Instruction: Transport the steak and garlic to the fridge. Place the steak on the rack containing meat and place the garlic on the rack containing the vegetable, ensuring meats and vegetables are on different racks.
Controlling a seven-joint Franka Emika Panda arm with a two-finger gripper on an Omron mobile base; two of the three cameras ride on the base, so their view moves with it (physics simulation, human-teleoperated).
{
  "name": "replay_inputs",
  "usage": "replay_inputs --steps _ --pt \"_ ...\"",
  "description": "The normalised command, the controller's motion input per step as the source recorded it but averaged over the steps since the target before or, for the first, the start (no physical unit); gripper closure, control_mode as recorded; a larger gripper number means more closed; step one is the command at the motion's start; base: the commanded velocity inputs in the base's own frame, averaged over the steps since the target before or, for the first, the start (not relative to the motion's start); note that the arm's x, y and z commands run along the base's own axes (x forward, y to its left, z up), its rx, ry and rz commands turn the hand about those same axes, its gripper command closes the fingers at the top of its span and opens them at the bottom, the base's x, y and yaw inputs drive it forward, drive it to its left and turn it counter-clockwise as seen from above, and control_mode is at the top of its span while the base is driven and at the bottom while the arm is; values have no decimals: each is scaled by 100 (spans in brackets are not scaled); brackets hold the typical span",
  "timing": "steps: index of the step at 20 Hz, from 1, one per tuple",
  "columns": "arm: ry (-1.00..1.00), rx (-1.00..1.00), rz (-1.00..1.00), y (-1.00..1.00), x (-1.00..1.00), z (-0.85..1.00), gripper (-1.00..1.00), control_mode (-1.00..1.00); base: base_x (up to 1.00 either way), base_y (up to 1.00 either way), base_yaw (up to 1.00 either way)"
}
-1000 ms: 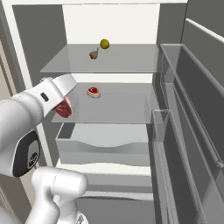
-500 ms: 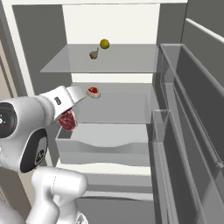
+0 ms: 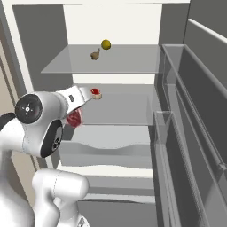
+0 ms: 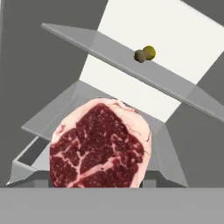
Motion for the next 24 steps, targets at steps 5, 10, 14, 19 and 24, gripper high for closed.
replay_inputs --steps 5,10,14,19,24 --pt "1 11 -1 -1 35 -31 100 -100 0 0 0" --pt "3 11 -3 -3 80 -25 100 -100 0 0 0" --pt "18 9 -4 0 83 -8 100 -100 0 0 0" --pt "17 4 -1 -4 37 -13 100 -100 0 0 0" --pt "6 1 0 -17 19 -22 100 -100 0 0 0"
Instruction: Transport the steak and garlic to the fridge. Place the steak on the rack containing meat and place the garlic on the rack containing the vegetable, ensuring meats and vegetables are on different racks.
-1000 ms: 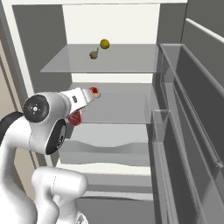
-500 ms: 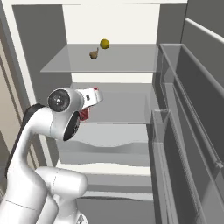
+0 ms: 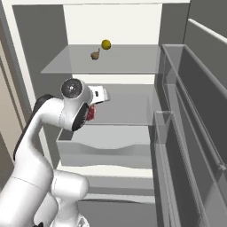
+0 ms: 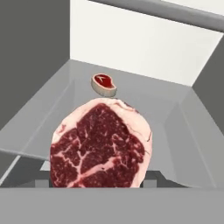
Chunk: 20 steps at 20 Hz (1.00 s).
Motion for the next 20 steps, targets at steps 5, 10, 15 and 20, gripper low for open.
replay_inputs --steps 5,10,15,20 --pt "7 0 0 -15 54 -35 100 -100 0 0 0" --pt "5 3 0 -23 50 -43 100 -100 0 0 0" --pt "9 6 0 -25 56 -36 100 -100 0 0 0" --pt "8 7 0 -5 82 -25 100 -100 0 0 0"
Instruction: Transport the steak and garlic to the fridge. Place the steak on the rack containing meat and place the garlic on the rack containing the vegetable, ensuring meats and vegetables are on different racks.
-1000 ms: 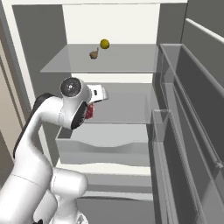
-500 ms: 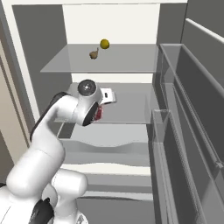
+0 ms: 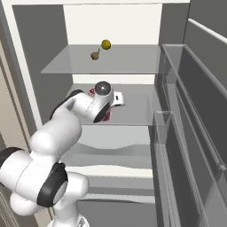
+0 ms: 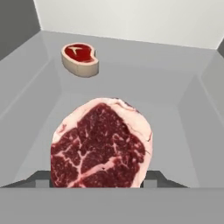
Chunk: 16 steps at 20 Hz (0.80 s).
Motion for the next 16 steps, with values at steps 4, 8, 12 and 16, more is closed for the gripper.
replay_inputs --steps 4,8,12,16 --pt "8 5 0 0 80 -25 100 -100 0 0 0" --pt "7 3 0 -1 52 -29 100 -100 0 0 0" --pt "3 2 0 -6 39 -35 100 -100 0 0 0" --pt "0 2 0 -7 34 -37 100 -100 0 0 0"
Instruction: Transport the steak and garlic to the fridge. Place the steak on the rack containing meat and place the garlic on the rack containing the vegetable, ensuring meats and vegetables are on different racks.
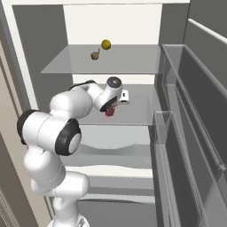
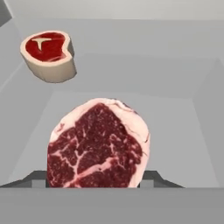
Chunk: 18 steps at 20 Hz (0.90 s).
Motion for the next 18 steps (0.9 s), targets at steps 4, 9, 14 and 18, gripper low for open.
replay_inputs --steps 4,9,14,18 --pt "0 1 0 -5 35 -35 100 -100 0 0 0" --pt "0 1 0 -1 8 -31 -100 -100 0 0 0" --pt "-8 0 0 -4 -30 -6 -100 -100 0 0 0" --pt "-11 0 0 0 -8 0 -100 -100 0 0 0"
